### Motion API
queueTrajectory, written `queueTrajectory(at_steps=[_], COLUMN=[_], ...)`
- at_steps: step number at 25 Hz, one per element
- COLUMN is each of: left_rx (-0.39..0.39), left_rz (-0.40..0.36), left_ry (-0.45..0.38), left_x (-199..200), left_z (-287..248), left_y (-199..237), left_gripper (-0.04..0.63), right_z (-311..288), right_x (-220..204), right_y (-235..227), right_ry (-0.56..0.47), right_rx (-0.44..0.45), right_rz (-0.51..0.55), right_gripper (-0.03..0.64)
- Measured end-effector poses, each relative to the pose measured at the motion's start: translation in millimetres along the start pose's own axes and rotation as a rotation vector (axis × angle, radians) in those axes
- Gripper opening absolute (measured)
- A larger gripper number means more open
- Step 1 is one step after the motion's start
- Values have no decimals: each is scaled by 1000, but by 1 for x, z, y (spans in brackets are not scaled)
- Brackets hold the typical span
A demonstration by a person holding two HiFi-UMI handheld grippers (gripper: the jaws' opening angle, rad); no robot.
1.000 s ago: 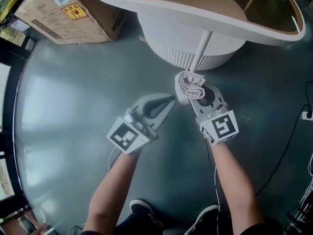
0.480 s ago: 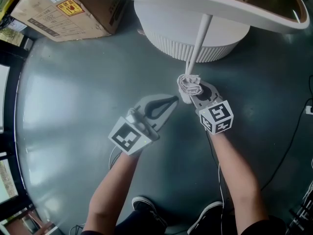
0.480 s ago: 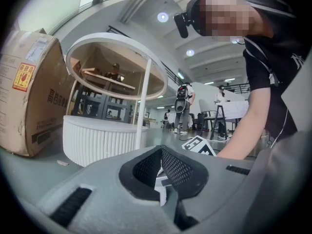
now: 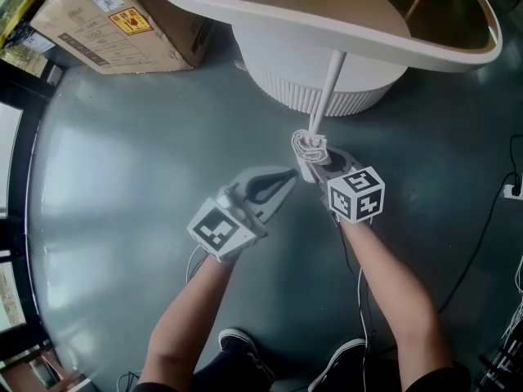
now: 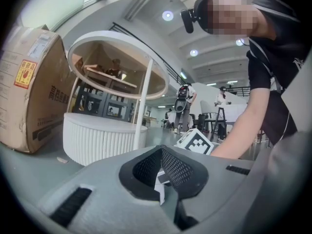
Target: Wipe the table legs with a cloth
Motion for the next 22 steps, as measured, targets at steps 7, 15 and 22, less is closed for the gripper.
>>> queueTrajectory(at_steps=[7, 15, 22], left_rx=[26, -29, -17], left_rz=[-72, -230, -257], left_ry=[-137, -348, -347], left_x=[85, 197, 192], left_z=[2, -4, -9], left_y=[-3, -46, -44], left_gripper=[6, 6, 6], right_z=[77, 136, 130], right_x=[141, 265, 262], right_y=[29, 48, 41], right_ry=[-325, -570, -575], right_rx=[-9, -54, -67], right_rz=[197, 369, 390], right_gripper=[77, 76, 75])
Point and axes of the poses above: the fingertips, and each gripper's own axes: z backward along the fingers, y to its left, x out of its top, the point moved 4 cm from there along z, backward along the fingers, and after that the axes turned 13 degrees about z, right-handed, at the moved point
